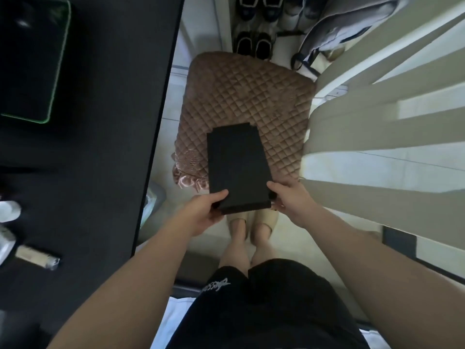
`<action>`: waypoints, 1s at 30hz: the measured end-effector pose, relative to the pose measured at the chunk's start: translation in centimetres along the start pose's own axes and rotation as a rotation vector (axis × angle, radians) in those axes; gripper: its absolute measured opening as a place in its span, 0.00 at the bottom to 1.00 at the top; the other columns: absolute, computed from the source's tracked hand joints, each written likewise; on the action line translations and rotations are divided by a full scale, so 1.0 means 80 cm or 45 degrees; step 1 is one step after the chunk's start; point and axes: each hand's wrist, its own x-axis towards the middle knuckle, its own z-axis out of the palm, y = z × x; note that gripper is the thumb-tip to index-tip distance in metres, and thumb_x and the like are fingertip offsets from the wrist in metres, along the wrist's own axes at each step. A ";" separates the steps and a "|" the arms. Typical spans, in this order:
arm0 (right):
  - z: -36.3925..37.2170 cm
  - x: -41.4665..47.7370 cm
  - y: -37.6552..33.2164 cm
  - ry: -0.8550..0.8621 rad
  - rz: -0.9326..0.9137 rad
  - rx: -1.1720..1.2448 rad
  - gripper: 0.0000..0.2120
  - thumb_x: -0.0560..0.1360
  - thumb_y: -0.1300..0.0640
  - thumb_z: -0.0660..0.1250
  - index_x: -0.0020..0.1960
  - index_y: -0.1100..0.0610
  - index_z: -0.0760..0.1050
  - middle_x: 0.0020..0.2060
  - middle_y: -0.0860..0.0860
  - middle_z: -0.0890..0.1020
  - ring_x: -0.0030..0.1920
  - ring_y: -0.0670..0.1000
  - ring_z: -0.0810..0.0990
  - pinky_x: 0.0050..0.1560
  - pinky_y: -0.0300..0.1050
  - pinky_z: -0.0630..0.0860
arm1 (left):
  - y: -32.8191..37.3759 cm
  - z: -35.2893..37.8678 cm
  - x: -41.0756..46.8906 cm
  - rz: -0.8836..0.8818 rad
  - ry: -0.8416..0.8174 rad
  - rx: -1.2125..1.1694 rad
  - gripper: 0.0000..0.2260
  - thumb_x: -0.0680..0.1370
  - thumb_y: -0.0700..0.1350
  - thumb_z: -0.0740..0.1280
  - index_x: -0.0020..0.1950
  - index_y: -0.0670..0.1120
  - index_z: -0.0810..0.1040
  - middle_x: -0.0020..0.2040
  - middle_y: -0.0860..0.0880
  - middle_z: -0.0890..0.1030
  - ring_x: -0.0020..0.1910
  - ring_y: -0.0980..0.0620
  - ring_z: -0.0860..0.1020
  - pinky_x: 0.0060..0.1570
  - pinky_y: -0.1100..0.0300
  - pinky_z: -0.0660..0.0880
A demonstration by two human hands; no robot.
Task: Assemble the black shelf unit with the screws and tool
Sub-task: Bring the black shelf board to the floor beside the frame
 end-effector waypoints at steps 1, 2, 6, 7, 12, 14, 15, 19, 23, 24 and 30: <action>-0.004 -0.018 0.000 -0.004 0.031 0.018 0.10 0.80 0.56 0.69 0.59 0.60 0.78 0.53 0.58 0.83 0.47 0.55 0.81 0.48 0.49 0.76 | -0.002 0.001 -0.017 -0.014 -0.006 -0.003 0.13 0.76 0.45 0.73 0.59 0.43 0.79 0.43 0.50 0.87 0.41 0.54 0.85 0.37 0.62 0.79; -0.008 -0.036 0.000 -0.008 0.050 0.027 0.11 0.80 0.56 0.70 0.59 0.60 0.78 0.54 0.58 0.83 0.50 0.57 0.82 0.50 0.49 0.77 | -0.003 0.001 -0.033 -0.023 -0.007 -0.008 0.15 0.76 0.45 0.74 0.60 0.43 0.79 0.46 0.49 0.86 0.44 0.53 0.84 0.39 0.61 0.79; -0.018 -0.102 -0.010 0.028 0.019 0.076 0.05 0.80 0.56 0.69 0.55 0.55 0.77 0.54 0.55 0.83 0.49 0.52 0.82 0.44 0.43 0.78 | -0.002 0.013 -0.095 -0.011 -0.068 -0.020 0.14 0.76 0.45 0.73 0.60 0.42 0.79 0.47 0.48 0.86 0.45 0.53 0.84 0.41 0.60 0.79; -0.021 -0.116 -0.015 0.045 -0.010 0.097 0.07 0.80 0.56 0.70 0.56 0.56 0.76 0.55 0.55 0.82 0.49 0.52 0.82 0.46 0.44 0.78 | -0.001 0.017 -0.110 0.014 -0.096 -0.025 0.13 0.77 0.44 0.73 0.60 0.42 0.79 0.46 0.49 0.86 0.43 0.54 0.85 0.40 0.62 0.79; -0.032 -0.185 -0.057 0.082 -0.248 0.241 0.11 0.79 0.60 0.70 0.60 0.57 0.74 0.57 0.58 0.82 0.52 0.56 0.85 0.48 0.46 0.84 | 0.026 0.031 -0.176 0.287 -0.174 0.022 0.16 0.77 0.43 0.73 0.64 0.42 0.77 0.54 0.47 0.86 0.54 0.50 0.84 0.47 0.59 0.79; -0.035 -0.212 -0.081 0.102 -0.378 0.300 0.12 0.79 0.61 0.70 0.61 0.58 0.74 0.57 0.59 0.82 0.52 0.55 0.85 0.47 0.45 0.84 | 0.045 0.035 -0.203 0.432 -0.194 0.062 0.18 0.76 0.43 0.73 0.64 0.42 0.76 0.56 0.47 0.86 0.54 0.49 0.84 0.47 0.56 0.81; -0.037 -0.225 -0.093 0.107 -0.445 0.329 0.14 0.79 0.61 0.70 0.63 0.58 0.75 0.58 0.58 0.82 0.54 0.56 0.85 0.51 0.47 0.84 | 0.055 0.038 -0.217 0.510 -0.213 0.086 0.20 0.75 0.43 0.74 0.65 0.42 0.75 0.56 0.47 0.85 0.54 0.48 0.84 0.49 0.54 0.82; -0.041 -0.274 -0.136 0.131 -0.733 0.435 0.14 0.79 0.64 0.69 0.64 0.59 0.76 0.58 0.57 0.83 0.55 0.55 0.85 0.58 0.53 0.82 | 0.097 0.050 -0.266 0.797 -0.312 0.203 0.33 0.67 0.49 0.81 0.68 0.43 0.73 0.60 0.45 0.83 0.58 0.45 0.83 0.60 0.43 0.78; -0.054 -0.318 -0.164 0.263 -0.992 0.518 0.14 0.78 0.66 0.69 0.62 0.57 0.77 0.57 0.56 0.84 0.57 0.58 0.84 0.57 0.53 0.82 | 0.135 0.075 -0.307 1.035 -0.432 0.327 0.35 0.62 0.51 0.81 0.66 0.45 0.75 0.61 0.46 0.83 0.61 0.45 0.81 0.63 0.44 0.76; -0.059 -0.328 -0.168 0.310 -1.047 0.519 0.14 0.78 0.66 0.70 0.62 0.56 0.78 0.57 0.55 0.84 0.57 0.57 0.84 0.56 0.52 0.82 | 0.142 0.083 -0.315 1.087 -0.463 0.371 0.34 0.62 0.52 0.81 0.65 0.47 0.75 0.60 0.47 0.84 0.61 0.46 0.81 0.63 0.45 0.76; -0.112 -0.389 -0.150 0.519 -1.209 0.675 0.14 0.76 0.60 0.71 0.61 0.54 0.79 0.58 0.55 0.84 0.60 0.60 0.82 0.60 0.57 0.80 | 0.155 0.155 -0.362 1.324 -0.676 0.722 0.33 0.61 0.54 0.80 0.64 0.56 0.73 0.57 0.61 0.83 0.57 0.61 0.81 0.51 0.66 0.79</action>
